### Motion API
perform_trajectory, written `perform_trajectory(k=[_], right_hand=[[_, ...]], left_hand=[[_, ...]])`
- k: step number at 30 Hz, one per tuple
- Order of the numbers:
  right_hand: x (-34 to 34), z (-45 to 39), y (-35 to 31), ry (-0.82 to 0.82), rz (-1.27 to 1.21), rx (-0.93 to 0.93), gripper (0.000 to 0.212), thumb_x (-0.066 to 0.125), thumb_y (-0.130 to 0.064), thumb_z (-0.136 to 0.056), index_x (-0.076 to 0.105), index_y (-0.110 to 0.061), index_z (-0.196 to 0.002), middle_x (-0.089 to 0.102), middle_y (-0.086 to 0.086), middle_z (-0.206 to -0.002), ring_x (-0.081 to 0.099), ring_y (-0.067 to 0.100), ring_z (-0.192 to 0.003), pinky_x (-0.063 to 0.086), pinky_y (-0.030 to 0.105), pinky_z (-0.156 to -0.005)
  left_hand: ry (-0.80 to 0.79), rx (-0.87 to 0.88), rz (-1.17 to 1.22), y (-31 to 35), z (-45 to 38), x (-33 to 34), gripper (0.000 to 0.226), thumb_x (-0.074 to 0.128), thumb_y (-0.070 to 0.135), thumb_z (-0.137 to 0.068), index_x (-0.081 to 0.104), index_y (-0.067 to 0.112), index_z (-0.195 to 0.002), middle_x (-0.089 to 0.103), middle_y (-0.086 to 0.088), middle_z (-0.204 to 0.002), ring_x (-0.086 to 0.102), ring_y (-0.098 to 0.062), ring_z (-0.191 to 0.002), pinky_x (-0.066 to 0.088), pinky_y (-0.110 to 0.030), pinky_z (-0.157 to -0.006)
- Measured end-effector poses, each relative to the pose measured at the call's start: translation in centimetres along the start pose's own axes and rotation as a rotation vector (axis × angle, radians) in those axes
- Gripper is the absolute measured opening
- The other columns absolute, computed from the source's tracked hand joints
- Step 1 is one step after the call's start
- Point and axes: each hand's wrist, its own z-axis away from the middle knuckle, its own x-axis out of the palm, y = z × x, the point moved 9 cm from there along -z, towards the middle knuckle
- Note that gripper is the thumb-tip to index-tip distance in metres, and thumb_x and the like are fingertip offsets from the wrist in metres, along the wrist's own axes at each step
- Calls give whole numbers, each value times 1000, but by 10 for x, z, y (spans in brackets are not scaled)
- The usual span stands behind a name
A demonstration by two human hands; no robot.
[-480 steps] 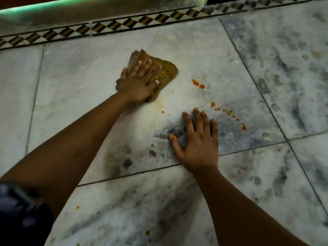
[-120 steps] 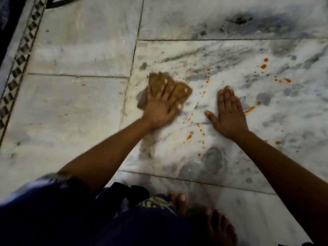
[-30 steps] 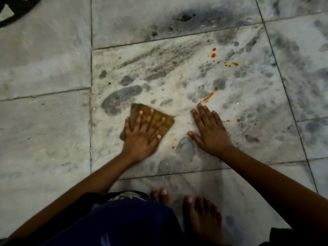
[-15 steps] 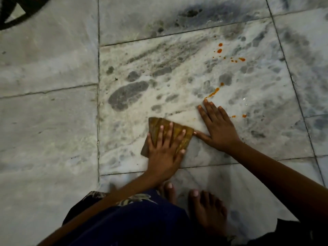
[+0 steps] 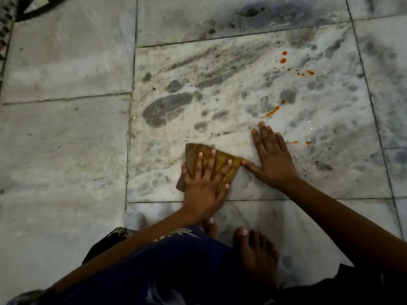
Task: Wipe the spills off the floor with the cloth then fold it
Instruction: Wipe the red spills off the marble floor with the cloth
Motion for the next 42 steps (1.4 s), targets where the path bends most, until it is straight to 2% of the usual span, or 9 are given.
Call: perform_trajectory(k=[3, 7, 10, 18, 25, 30, 34, 38, 42], right_hand=[[2, 1, 0, 7, 6, 1, 87, 12, -69, -89, 26, -5, -146, 18, 20, -154, 20, 32, -141, 6, 39, -113], [2, 1, -1, 0, 21, -9, 87, 11, -68, -89, 28, -3, -145, 22, 21, -152, 24, 33, -140, 8, 40, -113], [1, 0, -2, 11, 18, -14, 87, 12, -68, -89, 29, -3, -145, 22, 22, -152, 25, 34, -140, 9, 41, -113], [1, 1, -1, -15, 13, 0, 86, 13, -68, -89, 28, -4, -145, 21, 20, -153, 23, 33, -140, 6, 39, -113], [-17, 26, 26, 54, -65, 65, 84, 14, -65, -90, 22, -4, -147, 15, 16, -155, 13, 24, -143, 3, 37, -116], [-24, 63, 64, 62, -41, 208, 82, 16, -63, -92, 24, -3, -146, 19, 17, -154, 14, 24, -142, 4, 36, -115], [-28, 82, 99, 80, -36, 343, 83, 15, -65, -91, 18, -4, -147, 17, 17, -154, 13, 25, -143, 5, 36, -115], [-21, 92, 119, 111, -66, 424, 85, 13, -67, -90, 13, -6, -148, 11, 14, -156, 10, 25, -144, 0, 33, -115], [-17, 90, 124, 142, -97, 487, 83, 23, -62, -89, 13, -6, -149, 9, 13, -156, 9, 25, -144, -3, 30, -115]], left_hand=[[17, -73, -14, -57, 15, -4, 59, 25, 50, -89, 17, 37, -146, 15, -5, -156, 8, -33, -143, 12, -72, -103], [-23, -421, 57, -155, -6, -23, 69, 8, 61, -82, 1, 36, -146, -4, -1, -158, -8, -31, -144, -3, -65, -107], [-24, -549, 114, -158, -31, -31, 68, 10, 58, -83, -1, 37, -147, -9, -2, -158, -13, -32, -144, -7, -66, -107], [32, 145, -103, -63, 36, -1, 61, 30, 49, -89, 9, 44, -146, 20, -6, -155, 13, -34, -142, 10, -65, -107], [24, -47, 6, -114, -44, -33, 60, 21, 52, -87, 14, 40, -146, 13, -5, -157, 4, -34, -144, 10, -66, -104], [-109, 296, -42, 18, -117, -22, 64, 7, 57, -80, 12, 47, -143, 8, 1, -159, -2, -34, -144, -1, -64, -106], [-20, 601, -109, 65, -75, -8, 54, 27, 48, -88, 28, 41, -142, 27, -2, -154, 17, -34, -142, 7, -60, -108], [42, 470, -75, 10, -91, -17, 53, 29, 48, -88, 27, 44, -141, 29, 0, -152, 20, -32, -140, 8, -59, -108], [-34, 212, 2, 20, -159, -29, 62, 12, 56, -83, 18, 46, -144, 11, 3, -158, 0, -31, -145, -2, -62, -107]])
